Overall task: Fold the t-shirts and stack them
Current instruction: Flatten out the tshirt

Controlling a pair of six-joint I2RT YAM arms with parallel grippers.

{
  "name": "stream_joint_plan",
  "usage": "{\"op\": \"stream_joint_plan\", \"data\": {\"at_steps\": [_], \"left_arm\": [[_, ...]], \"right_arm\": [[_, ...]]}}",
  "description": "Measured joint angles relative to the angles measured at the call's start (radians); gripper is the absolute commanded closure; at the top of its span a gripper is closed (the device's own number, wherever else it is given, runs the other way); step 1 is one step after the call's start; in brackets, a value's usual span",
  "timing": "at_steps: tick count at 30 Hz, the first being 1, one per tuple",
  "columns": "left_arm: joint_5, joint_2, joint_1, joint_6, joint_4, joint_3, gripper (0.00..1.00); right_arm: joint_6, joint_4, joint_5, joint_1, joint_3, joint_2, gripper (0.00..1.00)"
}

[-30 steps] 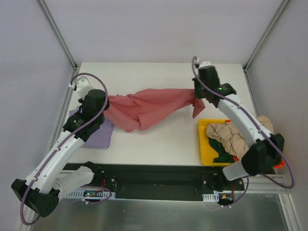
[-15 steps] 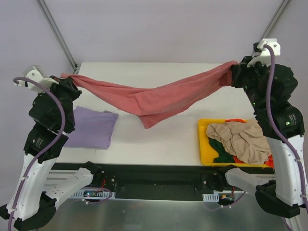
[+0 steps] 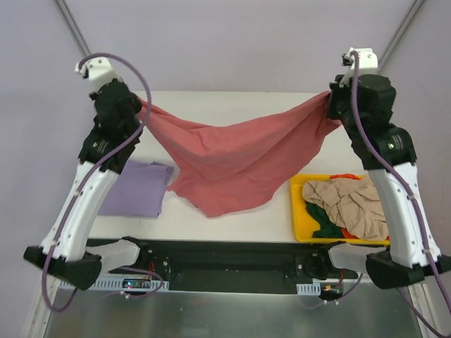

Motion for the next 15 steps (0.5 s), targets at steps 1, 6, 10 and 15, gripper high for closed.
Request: {"op": "stream_joint_plan", "data": {"at_steps": [1, 6, 10, 15], "left_arm": [[0.018, 0.048, 0.031, -0.002, 0.003, 0.003, 1.0], [0.132, 0.342, 0.159, -0.024, 0.01, 0.058, 1.0], [0.251, 0.628, 0.219, -0.063, -0.003, 0.161, 0.82], [0.333, 1.023, 0.241, -0.074, -0.132, 0.492, 0.01]], "right_arm": [[0.0, 0.003, 0.005, -0.013, 0.0, 0.034, 0.99], [0.01, 0.052, -0.002, -0.101, -0.002, 0.258, 0.99], [0.035, 0.101, -0.037, -0.167, 0.025, 0.525, 0.91], [0.053, 0.109, -0.015, -0.189, 0.219, 0.882, 0.17]]}}
